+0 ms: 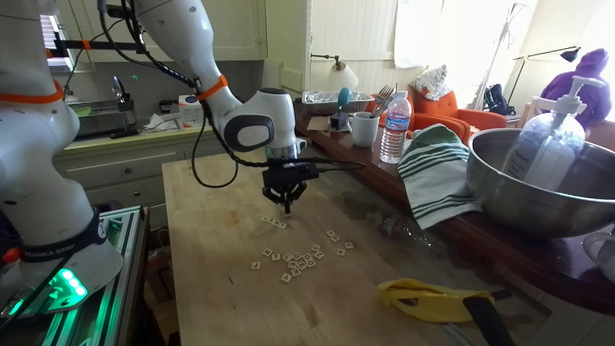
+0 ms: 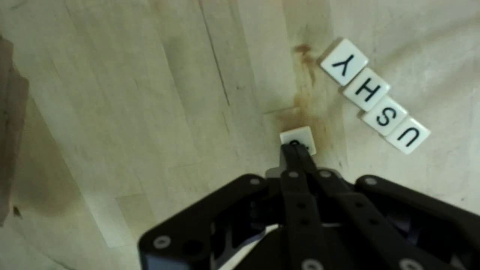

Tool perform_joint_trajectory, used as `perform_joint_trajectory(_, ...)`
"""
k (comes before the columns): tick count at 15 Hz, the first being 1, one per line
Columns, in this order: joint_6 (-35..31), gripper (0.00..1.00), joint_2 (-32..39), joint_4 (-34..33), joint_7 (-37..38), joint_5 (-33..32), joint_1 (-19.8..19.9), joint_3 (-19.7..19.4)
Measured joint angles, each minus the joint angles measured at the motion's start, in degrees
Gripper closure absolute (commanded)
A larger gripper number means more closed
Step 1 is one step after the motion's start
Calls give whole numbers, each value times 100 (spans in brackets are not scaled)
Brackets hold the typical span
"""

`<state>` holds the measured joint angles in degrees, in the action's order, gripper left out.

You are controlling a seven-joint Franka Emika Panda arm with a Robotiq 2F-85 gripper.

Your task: Replace the letter M with P in the pile of letters spelling MUSHY

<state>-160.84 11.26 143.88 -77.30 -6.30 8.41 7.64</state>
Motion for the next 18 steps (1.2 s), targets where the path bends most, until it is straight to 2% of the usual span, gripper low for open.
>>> perform_joint_trajectory(4, 27, 100, -66, 84, -234, 27, -118, 33)
perform_joint_trajectory(10, 40, 100, -135, 86, -187, 840, -134, 128)
perform_joint_trajectory(13, 40, 100, -154, 78, 116, 1095, -138, 103)
perform_joint_trajectory(18, 40, 100, -129, 69, 1073, 1146, -157, -7)
